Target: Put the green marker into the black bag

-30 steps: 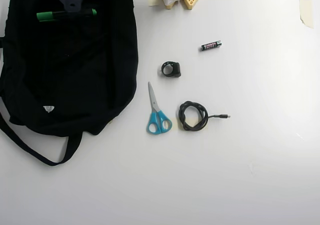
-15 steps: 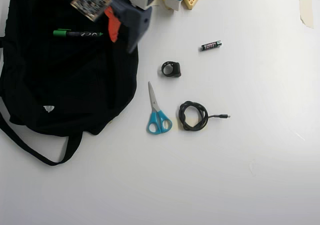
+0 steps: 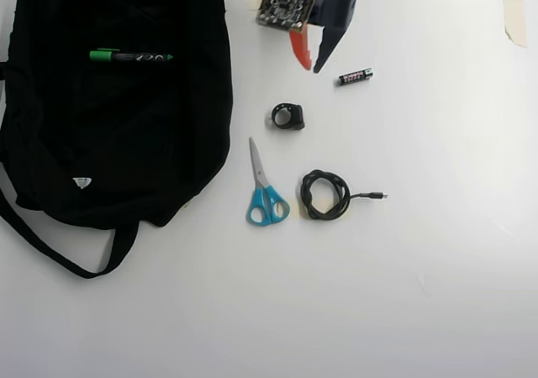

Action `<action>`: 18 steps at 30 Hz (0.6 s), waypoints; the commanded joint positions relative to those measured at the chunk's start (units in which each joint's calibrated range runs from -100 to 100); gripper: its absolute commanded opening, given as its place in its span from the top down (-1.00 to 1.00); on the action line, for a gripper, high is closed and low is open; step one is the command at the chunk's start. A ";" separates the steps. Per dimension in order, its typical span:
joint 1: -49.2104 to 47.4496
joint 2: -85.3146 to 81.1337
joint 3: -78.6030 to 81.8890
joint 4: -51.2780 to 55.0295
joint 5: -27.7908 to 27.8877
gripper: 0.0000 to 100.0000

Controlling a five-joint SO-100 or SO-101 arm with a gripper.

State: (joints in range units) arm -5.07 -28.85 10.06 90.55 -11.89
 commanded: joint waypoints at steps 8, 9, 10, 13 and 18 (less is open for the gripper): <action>-1.89 -11.07 11.05 0.49 10.06 0.96; -1.51 -12.31 13.30 -0.55 10.27 0.96; -1.44 -13.56 15.81 -1.84 10.16 0.96; -1.51 -18.95 23.81 -5.37 10.16 0.96; -1.96 -31.32 37.92 -10.97 10.11 0.96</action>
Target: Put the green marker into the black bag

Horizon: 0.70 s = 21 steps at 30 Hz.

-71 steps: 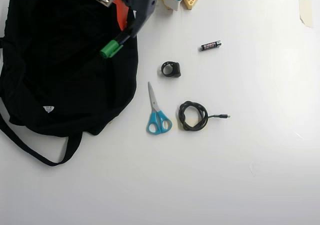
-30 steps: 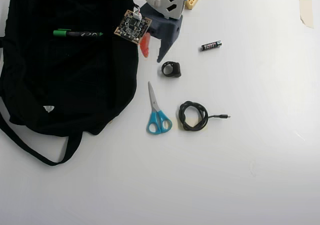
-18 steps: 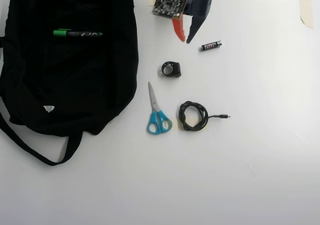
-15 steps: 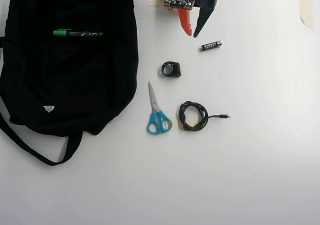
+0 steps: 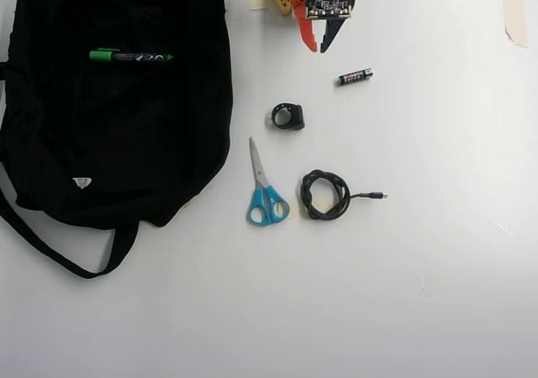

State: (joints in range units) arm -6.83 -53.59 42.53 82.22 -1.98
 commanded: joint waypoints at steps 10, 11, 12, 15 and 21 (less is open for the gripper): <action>-0.50 -26.91 22.52 -3.24 0.67 0.96; -0.95 -28.32 23.69 -3.24 0.67 0.96; -1.62 -29.73 24.85 -3.24 0.56 0.96; -3.56 -33.88 28.63 -3.24 0.25 0.96; -4.61 -42.09 36.35 -3.24 0.35 0.96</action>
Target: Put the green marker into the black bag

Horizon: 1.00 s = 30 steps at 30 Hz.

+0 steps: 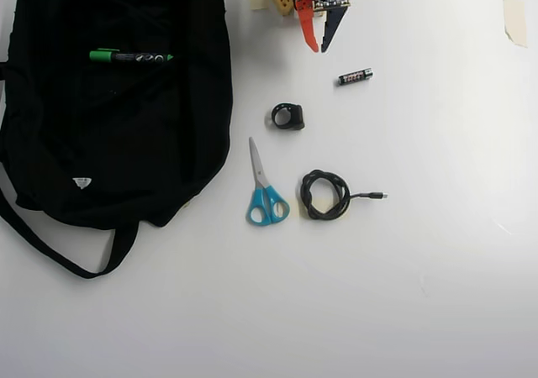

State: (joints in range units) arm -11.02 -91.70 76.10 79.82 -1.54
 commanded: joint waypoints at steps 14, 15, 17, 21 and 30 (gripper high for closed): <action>0.33 -7.80 12.49 -2.56 -0.24 0.96; 0.33 -7.80 12.94 -3.33 -0.24 0.96; 0.33 -7.80 13.57 -4.37 -0.24 0.96; 0.33 -7.72 13.57 -4.37 0.02 0.96; -0.20 -7.72 13.57 -4.37 0.18 0.96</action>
